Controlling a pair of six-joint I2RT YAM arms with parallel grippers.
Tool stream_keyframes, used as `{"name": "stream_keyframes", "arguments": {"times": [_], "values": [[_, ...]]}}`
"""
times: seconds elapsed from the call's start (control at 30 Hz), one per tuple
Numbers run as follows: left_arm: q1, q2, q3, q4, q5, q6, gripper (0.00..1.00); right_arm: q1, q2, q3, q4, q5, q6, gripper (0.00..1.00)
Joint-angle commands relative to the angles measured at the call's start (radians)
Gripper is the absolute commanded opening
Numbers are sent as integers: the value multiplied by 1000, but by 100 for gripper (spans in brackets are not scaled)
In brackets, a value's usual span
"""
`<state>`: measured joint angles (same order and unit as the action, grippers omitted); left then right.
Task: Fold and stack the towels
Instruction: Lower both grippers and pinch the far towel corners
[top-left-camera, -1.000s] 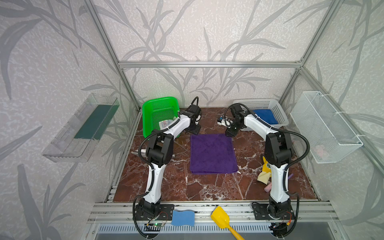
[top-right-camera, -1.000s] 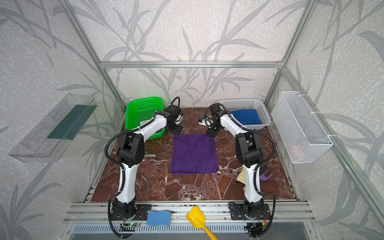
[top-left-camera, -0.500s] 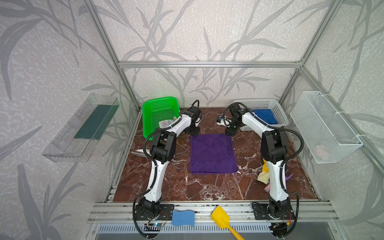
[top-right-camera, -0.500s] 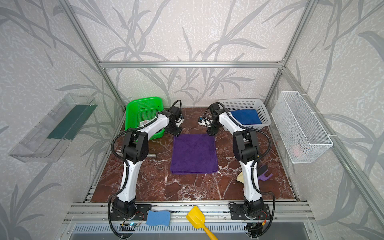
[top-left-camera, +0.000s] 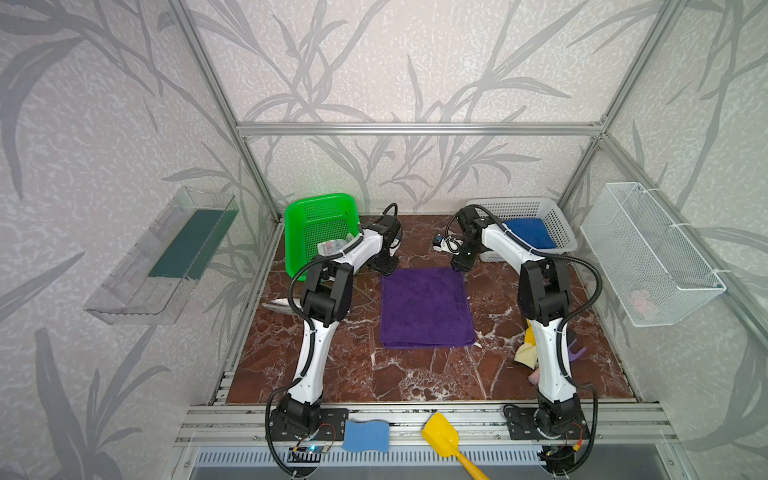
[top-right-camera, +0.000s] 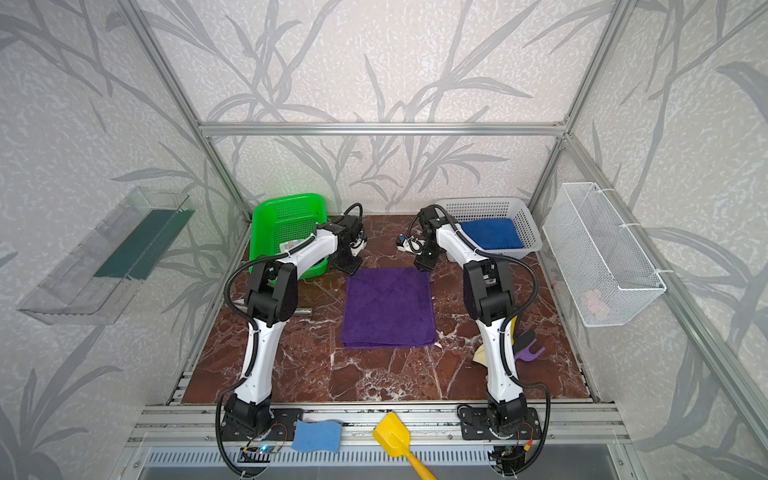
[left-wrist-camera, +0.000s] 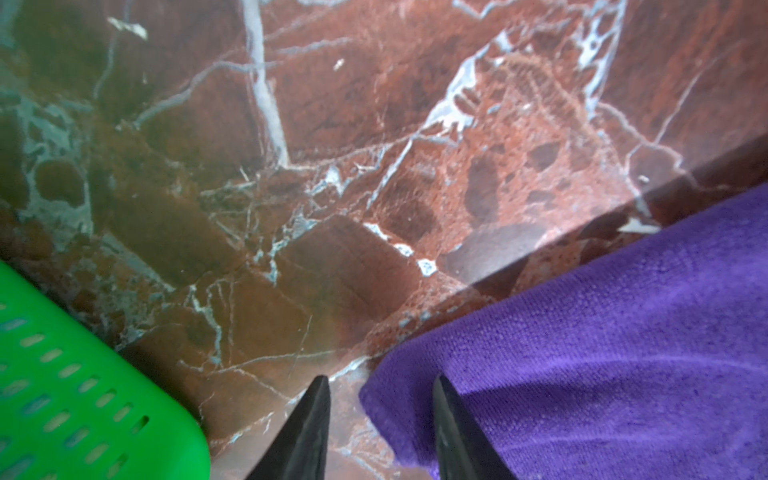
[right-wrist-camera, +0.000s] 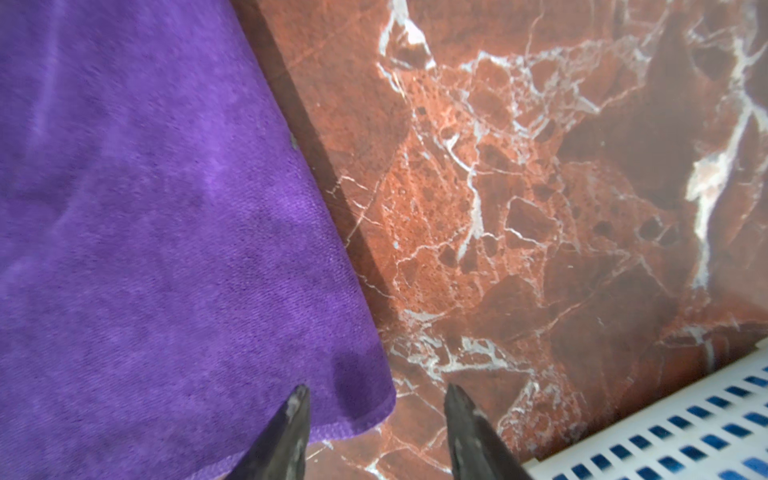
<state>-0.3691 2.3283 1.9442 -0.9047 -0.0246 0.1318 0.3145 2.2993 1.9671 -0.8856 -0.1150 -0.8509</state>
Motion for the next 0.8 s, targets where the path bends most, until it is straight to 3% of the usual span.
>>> {"name": "stream_keyframes", "arguments": {"times": [0.0, 0.77], "values": [[10, 23, 23, -29, -14, 19, 39, -6, 32, 35, -49, 34, -42, 53], [10, 40, 9, -29, -15, 19, 17, 33, 130, 151, -158, 81, -130, 47]]}}
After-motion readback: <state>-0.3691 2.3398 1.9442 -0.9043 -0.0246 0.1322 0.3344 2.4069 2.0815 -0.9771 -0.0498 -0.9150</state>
